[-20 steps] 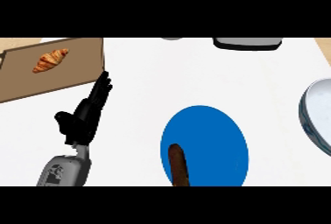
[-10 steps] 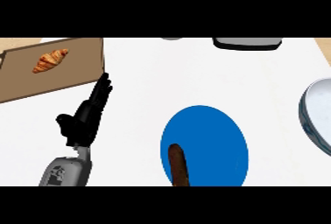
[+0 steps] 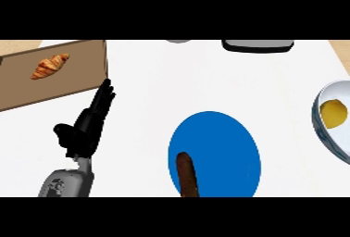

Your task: Pick the lemon from the plate and place it in the bowl

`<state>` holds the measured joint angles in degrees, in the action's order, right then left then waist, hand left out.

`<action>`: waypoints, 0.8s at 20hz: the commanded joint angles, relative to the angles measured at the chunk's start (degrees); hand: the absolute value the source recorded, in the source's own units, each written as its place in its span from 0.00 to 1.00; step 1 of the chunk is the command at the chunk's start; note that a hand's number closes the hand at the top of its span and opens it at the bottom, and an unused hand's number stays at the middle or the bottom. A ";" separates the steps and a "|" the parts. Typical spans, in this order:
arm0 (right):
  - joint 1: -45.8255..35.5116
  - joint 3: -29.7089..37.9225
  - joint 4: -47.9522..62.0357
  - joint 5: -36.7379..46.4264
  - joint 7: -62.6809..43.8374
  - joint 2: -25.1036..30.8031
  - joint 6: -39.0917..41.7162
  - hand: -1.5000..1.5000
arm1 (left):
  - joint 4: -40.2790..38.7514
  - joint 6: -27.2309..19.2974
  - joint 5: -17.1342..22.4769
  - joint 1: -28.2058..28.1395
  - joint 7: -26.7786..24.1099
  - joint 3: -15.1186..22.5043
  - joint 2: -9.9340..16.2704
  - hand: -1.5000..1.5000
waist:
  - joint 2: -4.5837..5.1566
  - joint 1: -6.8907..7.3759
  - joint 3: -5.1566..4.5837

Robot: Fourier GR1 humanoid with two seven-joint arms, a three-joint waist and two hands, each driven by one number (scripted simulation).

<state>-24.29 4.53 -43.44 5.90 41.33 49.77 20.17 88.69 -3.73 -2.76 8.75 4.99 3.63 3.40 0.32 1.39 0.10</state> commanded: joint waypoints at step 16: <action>-6.02 13.08 20.08 -14.74 -1.45 10.84 26.88 0.00 | -0.47 1.68 0.70 -2.14 -2.47 -1.40 0.92 0.50 | 0.11 -0.25 0.09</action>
<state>-30.67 15.93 -27.52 -6.71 34.43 57.87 34.81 87.99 -2.91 -2.22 8.78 4.56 2.11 3.98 0.34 0.79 0.12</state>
